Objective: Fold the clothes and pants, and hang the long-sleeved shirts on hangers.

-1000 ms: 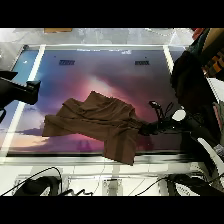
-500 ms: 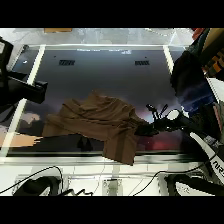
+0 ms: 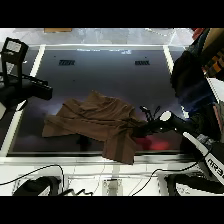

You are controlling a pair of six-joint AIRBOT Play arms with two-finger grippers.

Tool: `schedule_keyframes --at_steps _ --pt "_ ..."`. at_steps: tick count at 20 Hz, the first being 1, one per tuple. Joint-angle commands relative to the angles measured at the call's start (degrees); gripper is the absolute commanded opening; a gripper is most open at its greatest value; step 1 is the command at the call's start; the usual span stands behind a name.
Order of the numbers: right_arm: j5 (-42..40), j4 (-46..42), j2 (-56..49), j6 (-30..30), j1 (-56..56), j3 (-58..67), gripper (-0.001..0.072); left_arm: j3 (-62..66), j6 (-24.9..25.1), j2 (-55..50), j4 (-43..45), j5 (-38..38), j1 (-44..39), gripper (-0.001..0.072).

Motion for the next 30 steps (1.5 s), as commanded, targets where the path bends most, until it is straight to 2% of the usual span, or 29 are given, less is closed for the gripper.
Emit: schedule_keyframes --at_steps 1,3,4,6,7,8,9,10,15,16,17,18,27,30 --pt "2.27 0.2 -0.15 -1.11 1.88 2.21 0.0013 0.04 -3.1 -3.98 0.37 -3.15 5.64 0.0232" --pt "2.84 0.17 -0.13 -1.11 1.88 3.28 0.0014 0.04 -2.67 -7.56 -2.73 -9.18 10.95 0.0231" --pt "2.8 0.22 -0.13 -1.14 1.88 3.5 0.0013 0.04 -0.63 -9.6 -5.53 -12.37 13.6 0.0231" --pt "2.78 0.11 -0.13 -1.14 1.88 3.48 0.0013 0.02 4.09 -14.19 -14.93 -16.94 19.85 0.0232" --pt "2.8 0.13 -0.13 -1.14 1.88 3.48 0.0013 0.02 4.81 -16.22 -19.78 -17.68 22.67 0.0244" --pt "2.8 0.13 -0.13 -1.14 1.88 3.48 0.0013 0.02 4.76 -18.25 -24.2 -17.68 25.44 0.0419" --pt "2.8 0.13 -0.13 -1.14 1.88 3.48 0.0013 0.02 4.31 -19.98 -26.8 -17.64 27.63 0.0669" --pt "2.8 0.13 -0.13 -1.11 1.88 3.48 0.0013 0.02 2.78 -21.75 -27.21 -17.73 29.51 0.0712" --pt "2.8 0.15 -0.13 -1.11 1.88 3.48 0.0013 0.02 2.01 -29.4 -27.19 -20.26 34.95 0.07" --pt "2.8 0.13 -0.13 -1.11 1.88 3.48 0.0013 0.02 2.21 -30.73 -27.21 -20.22 35.41 0.0661" --pt "2.78 0.13 -0.13 -1.11 1.88 3.48 0.0013 0.02 2.21 -31.95 -27.12 -20.2 35.82 0.0555" --pt "2.78 0.13 -0.13 -1.11 1.88 3.5 0.0013 0.02 2.21 -33.14 -26.86 -20.22 36.33 0.048" --pt "2.4 0.17 -0.13 -1.09 1.88 3.48 0.0014 0.0 2.19 -39.87 -24.68 -20.81 37.79 0.047" --pt "2.27 0.17 -0.13 -1.09 1.88 3.48 0.0013 0.0 2.16 -42.27 -24.72 -18.69 37.79 0.0462"
